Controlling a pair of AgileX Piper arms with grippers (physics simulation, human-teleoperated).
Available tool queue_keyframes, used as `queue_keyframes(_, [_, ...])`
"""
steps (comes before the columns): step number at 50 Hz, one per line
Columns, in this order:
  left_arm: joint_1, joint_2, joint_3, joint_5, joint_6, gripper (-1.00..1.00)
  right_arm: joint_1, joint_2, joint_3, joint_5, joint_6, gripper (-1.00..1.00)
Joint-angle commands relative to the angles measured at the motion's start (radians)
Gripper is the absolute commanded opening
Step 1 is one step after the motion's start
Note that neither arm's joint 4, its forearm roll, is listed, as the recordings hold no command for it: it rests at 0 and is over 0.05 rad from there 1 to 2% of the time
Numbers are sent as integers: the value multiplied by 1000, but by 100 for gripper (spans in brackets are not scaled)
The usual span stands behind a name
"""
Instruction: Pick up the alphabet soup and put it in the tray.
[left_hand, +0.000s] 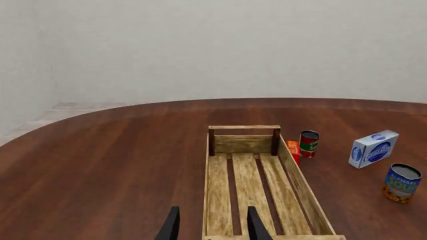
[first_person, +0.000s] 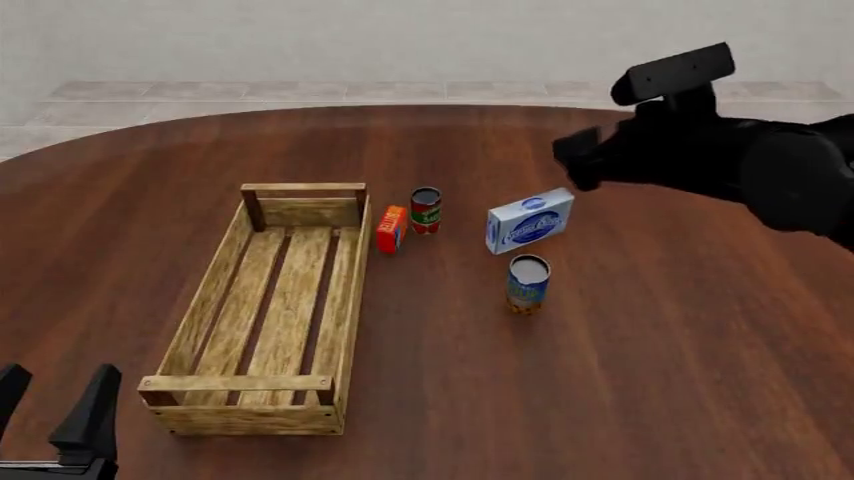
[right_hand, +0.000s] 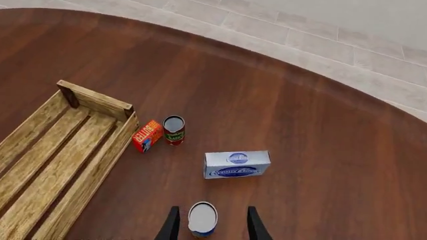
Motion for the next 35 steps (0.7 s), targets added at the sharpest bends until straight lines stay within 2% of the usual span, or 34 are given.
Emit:
queue_keyframes(1, [0,0,0,0,0,100,9,71,-36,8,-29,100])
queue_keyframes(35, [0,0,0,0,0,100,28,162,-35,-14,-50,100])
